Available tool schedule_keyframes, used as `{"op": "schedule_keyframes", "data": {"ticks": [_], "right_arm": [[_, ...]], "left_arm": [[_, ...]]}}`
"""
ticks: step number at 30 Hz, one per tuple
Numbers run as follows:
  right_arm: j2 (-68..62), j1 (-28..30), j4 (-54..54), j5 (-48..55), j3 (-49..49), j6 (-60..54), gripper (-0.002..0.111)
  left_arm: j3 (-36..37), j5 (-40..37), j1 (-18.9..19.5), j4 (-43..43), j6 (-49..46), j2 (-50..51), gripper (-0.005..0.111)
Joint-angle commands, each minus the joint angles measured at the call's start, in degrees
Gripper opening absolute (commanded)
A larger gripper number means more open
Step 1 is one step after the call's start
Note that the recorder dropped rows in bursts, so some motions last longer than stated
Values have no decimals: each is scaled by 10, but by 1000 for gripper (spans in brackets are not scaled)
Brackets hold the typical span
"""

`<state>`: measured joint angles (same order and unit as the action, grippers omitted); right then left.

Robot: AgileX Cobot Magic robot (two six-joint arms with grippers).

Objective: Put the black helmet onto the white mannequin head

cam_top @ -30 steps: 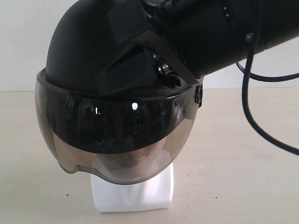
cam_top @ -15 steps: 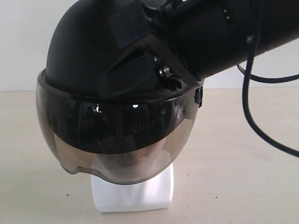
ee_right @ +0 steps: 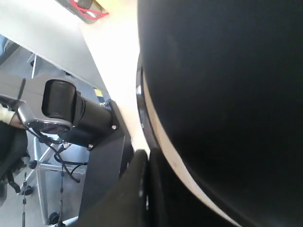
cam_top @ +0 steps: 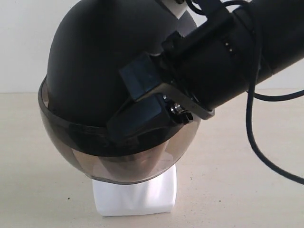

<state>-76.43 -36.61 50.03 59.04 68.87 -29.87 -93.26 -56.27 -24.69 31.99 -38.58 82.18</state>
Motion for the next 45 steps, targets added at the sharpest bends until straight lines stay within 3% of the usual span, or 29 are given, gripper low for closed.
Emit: {"op": "schedule_keyframes", "data": {"ticks": [1, 10, 14, 17, 20, 23, 31, 38, 45], "right_arm": [[0, -1, -4, -9, -2, -5, 0], [75, 1, -27, -73, -2, 43, 0], [129, 1, -128, -113, -2, 168, 0], [164, 1, -263, -122, -2, 317, 0], [178, 1, -442, -82, -2, 460, 0], [163, 1, -531, -66, -2, 508, 0], [88, 1, -534, -134, -2, 516, 0], [51, 1, -534, -178, -2, 513, 0], [43, 1, -534, -228, -2, 503, 0]], "left_arm": [[5, -25, -5, -16, 7, 4, 5], [5, -22, -5, -16, 13, 2, 5], [5, -24, -5, -16, 25, -15, 5], [5, -18, -5, -33, 46, -41, 5], [5, -16, -5, -132, 115, -66, 5], [7, -32, 7, -264, 185, -69, 5], [7, -74, 88, -264, 169, -8, 5], [7, -78, 97, -257, 130, 51, 5], [31, -137, 97, -217, 81, 71, 5]]}}
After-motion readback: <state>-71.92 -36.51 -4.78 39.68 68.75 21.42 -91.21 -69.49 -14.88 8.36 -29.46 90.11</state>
